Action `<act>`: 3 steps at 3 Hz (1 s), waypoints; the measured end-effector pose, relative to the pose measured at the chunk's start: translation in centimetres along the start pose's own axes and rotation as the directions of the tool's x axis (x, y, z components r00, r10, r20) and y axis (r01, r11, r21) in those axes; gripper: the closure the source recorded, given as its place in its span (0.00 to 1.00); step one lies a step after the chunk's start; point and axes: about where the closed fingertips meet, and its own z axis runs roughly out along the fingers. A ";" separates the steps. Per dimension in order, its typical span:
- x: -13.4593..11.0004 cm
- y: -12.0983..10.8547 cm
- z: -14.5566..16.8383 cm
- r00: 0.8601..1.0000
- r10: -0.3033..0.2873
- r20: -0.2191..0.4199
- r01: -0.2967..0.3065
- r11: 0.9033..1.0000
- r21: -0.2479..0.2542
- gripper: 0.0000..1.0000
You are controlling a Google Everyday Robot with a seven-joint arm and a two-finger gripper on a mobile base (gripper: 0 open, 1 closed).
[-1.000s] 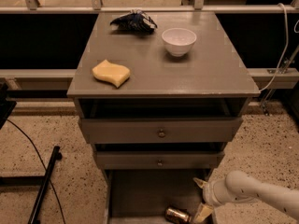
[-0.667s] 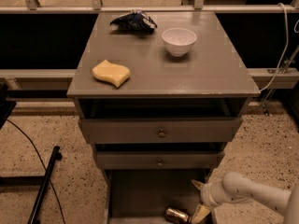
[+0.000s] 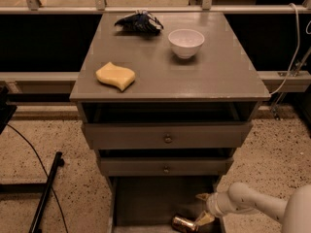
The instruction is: Pick orange can from bottom drawer and place on counter
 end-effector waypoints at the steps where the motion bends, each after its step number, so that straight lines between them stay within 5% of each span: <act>1: 0.5 0.2 1.5 1.000 0.013 0.004 -0.013 1.000 -0.004 0.36; 3: 0.2 1.5 4.0 1.000 0.009 0.024 -0.008 0.998 -0.069 0.31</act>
Offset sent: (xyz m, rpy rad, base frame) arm -0.0056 0.0196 -0.0392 0.0303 0.0463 0.0118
